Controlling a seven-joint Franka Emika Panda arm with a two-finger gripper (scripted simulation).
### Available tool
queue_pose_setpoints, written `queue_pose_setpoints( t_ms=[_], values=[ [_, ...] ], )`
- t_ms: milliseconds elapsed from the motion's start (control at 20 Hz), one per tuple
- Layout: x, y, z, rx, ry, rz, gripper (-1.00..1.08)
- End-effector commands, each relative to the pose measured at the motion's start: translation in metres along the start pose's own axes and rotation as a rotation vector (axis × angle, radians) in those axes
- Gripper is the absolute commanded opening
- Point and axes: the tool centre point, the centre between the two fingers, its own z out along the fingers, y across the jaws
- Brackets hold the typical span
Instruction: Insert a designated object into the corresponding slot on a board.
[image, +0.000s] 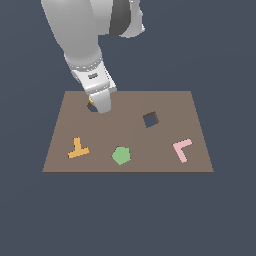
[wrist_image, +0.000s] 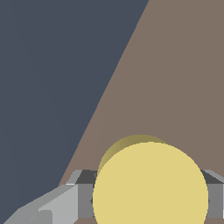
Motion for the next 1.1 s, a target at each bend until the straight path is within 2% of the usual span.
queue_pose_setpoints(
  t_ms=[0,400,1000,1050],
  values=[
    [-0.006,0.003,0.0,0.0,0.0,-0.038,-1.0],
    [-0.015,0.01,0.0,0.0,0.0,-0.102,-1.0],
    [-0.015,0.011,0.01,0.0,-0.001,-0.107,-1.0],
    [-0.015,0.011,0.01,0.0,-0.001,-0.107,1.0]
  ],
)
